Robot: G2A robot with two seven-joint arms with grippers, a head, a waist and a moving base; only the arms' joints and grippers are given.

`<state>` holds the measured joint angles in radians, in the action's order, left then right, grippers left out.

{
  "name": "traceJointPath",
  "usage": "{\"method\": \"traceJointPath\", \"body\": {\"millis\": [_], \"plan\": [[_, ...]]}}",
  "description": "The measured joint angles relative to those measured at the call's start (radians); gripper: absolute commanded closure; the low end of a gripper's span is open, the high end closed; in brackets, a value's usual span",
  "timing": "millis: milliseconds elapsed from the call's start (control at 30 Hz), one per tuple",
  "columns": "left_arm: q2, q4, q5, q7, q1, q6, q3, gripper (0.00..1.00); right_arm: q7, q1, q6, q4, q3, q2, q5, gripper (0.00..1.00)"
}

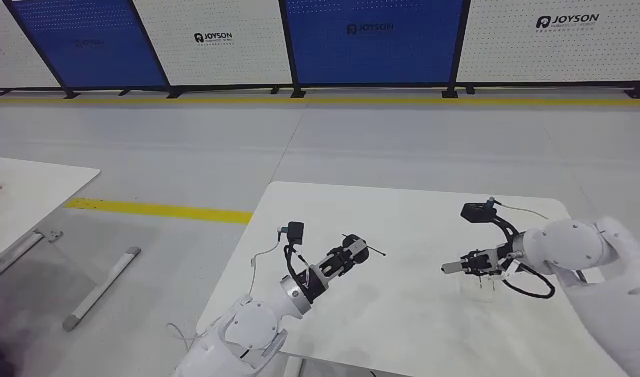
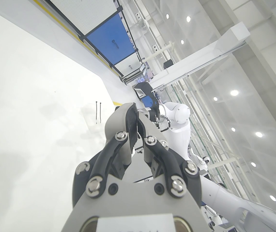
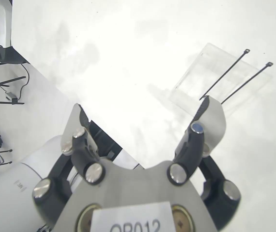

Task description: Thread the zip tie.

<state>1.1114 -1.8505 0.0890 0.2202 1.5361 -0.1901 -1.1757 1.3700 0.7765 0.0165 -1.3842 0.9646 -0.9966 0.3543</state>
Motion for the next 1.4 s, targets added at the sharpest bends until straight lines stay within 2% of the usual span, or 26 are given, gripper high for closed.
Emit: {"method": "traceJointPath", "body": {"millis": [67, 133, 333, 767, 833, 933, 1000, 1100, 1400], "plan": [[0.000, 0.000, 0.000, 0.000, 0.000, 0.000, 0.000, 1.00, -0.015, 0.001, -0.031, 0.013, 0.016, 0.004, 0.011, 0.00], [0.000, 0.000, 0.000, 0.000, 0.000, 0.000, 0.000, 1.00, -0.019, 0.002, -0.084, 0.005, 0.019, 0.009, 0.064, 0.00], [0.000, 0.000, 0.000, 0.000, 0.000, 0.000, 0.000, 1.00, -0.022, 0.005, -0.196, -0.001, -0.020, 0.004, 0.167, 0.00], [0.000, 0.000, 0.000, 0.000, 0.000, 0.000, 0.000, 1.00, -0.052, 0.009, -0.213, 0.014, -0.021, 0.002, 0.169, 0.00], [0.000, 0.000, 0.000, 0.000, 0.000, 0.000, 0.000, 1.00, -0.068, 0.009, -0.239, 0.029, -0.015, 0.001, 0.168, 0.00], [0.000, 0.000, 0.000, 0.000, 0.000, 0.000, 0.000, 1.00, -0.053, -0.009, -0.323, 0.042, -0.028, -0.003, 0.214, 0.00], [0.000, 0.000, 0.000, 0.000, 0.000, 0.000, 0.000, 1.00, -0.037, -0.028, -0.358, 0.056, -0.050, -0.011, 0.244, 0.00], [0.000, 0.000, 0.000, 0.000, 0.000, 0.000, 0.000, 1.00, -0.031, -0.052, -0.357, 0.087, -0.071, -0.023, 0.243, 0.00], [0.000, 0.000, 0.000, 0.000, 0.000, 0.000, 0.000, 1.00, -0.032, -0.054, -0.356, 0.089, -0.071, -0.023, 0.241, 0.00]]}}
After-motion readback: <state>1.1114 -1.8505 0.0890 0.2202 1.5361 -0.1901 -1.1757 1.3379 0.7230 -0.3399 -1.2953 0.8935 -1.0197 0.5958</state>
